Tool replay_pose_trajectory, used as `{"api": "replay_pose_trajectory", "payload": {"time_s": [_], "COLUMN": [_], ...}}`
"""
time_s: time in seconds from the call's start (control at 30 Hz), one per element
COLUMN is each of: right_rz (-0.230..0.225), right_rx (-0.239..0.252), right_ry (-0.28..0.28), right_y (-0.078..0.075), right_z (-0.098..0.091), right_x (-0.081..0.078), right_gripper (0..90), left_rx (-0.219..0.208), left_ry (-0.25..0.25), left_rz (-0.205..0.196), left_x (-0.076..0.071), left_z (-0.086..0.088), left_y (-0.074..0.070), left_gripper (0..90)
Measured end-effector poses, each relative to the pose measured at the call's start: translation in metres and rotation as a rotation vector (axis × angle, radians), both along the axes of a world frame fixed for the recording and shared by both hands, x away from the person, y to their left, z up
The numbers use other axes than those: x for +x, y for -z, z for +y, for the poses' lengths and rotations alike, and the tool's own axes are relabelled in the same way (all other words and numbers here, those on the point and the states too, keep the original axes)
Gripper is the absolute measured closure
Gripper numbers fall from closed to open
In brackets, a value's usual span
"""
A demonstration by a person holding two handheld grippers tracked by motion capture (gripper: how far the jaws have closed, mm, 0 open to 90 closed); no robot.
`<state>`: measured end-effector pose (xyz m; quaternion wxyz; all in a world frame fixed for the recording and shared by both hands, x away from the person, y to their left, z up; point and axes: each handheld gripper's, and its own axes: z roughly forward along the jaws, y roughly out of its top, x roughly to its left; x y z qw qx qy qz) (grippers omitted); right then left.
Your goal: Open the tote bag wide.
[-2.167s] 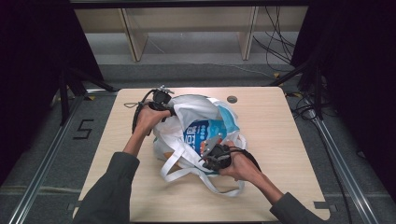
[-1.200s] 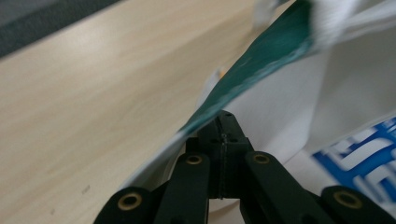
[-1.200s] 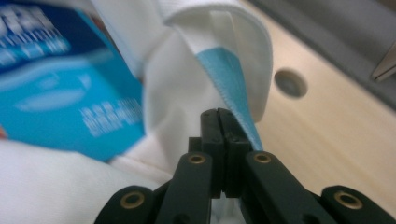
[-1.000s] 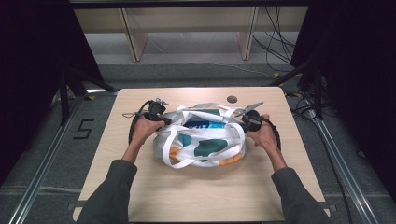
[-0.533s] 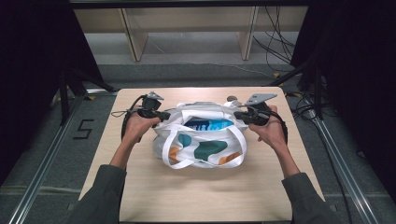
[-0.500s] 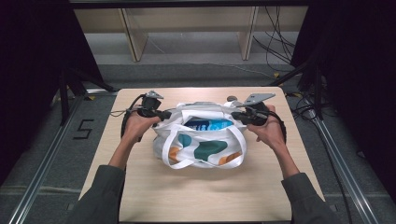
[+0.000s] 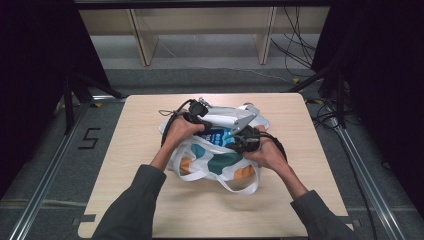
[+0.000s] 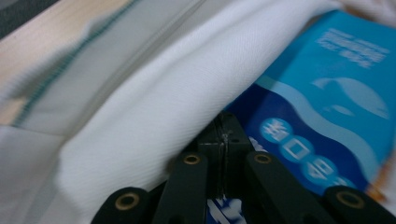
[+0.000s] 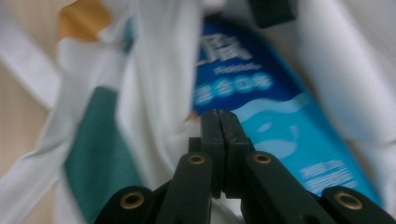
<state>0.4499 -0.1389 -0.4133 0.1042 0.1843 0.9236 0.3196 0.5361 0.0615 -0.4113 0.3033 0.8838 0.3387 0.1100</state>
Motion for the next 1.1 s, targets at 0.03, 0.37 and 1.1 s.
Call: {"api": "replay_pose_trajectory", "payload": {"time_s": [0.03,0.37,1.1], "right_rz": [0.008,0.03,0.004], "right_rx": [-0.008,-0.05,-0.13], "right_ry": [-0.014,-0.066,0.133], "right_y": [0.004,0.032,0.002], "right_z": [0.001,0.005,-0.04], "right_x": [-0.006,-0.037,-0.001], "right_gripper": [90.0,90.0,90.0], "left_rx": [-0.013,0.012,0.062], "left_ry": [-0.022,-0.205,0.026], "left_rz": [0.019,0.007,0.052], "left_x": [0.005,0.032,-0.034], "left_z": [-0.001,0.019,0.073], "left_y": [0.004,0.032,0.02], "left_gripper": [88.8,89.7,88.9]}}
